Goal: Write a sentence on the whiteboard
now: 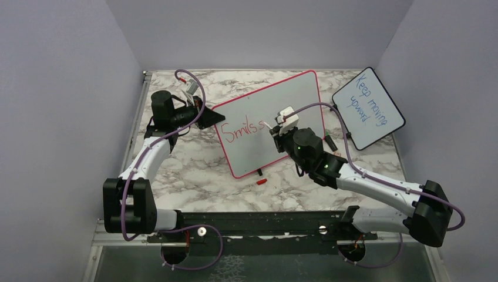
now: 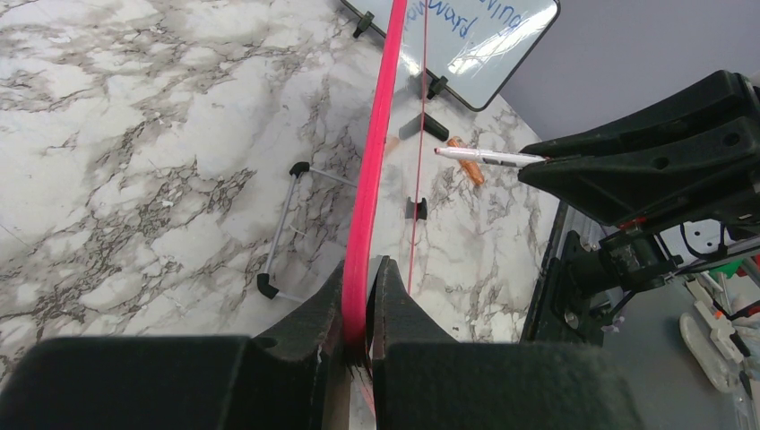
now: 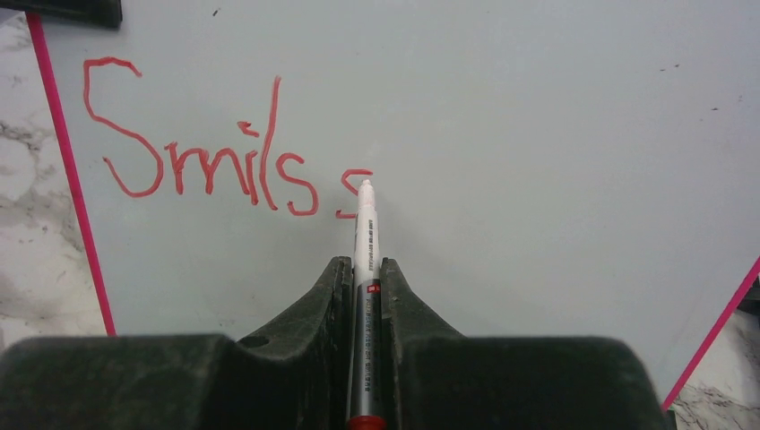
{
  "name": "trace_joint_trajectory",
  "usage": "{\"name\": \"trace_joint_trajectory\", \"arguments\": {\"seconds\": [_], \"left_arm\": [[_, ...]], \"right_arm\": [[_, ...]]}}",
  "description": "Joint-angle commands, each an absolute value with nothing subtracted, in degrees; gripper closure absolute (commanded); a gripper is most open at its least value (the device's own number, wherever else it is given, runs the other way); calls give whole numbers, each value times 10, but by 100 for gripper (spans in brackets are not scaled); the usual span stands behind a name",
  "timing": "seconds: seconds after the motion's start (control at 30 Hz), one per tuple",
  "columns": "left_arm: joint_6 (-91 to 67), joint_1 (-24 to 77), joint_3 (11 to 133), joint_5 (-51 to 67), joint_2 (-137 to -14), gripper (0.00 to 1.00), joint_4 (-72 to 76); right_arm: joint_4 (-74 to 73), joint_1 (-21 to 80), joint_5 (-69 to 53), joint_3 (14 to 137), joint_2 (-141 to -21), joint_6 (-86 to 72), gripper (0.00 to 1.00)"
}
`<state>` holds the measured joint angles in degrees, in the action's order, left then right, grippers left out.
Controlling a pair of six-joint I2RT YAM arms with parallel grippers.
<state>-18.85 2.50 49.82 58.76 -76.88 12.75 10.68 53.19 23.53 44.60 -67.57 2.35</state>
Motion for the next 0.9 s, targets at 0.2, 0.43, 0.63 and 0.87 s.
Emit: {"name": "trace_joint_trajectory", "arguments": {"seconds": [0.2,0.43,0.63,0.87], "left_arm": [[-122,41,484,512,-782,100,85],[-120,41,484,512,-781,100,85],[-121,40,483,513,-781,100,85],[-120,41,484,514,-781,100,84]], "right_arm": [[136,530,259,440,-679,17,99],[142,530,251,448,-699,19,99],[150,531,260,451,-711,26,99],[149,530,280,450,-724,33,99]]}}
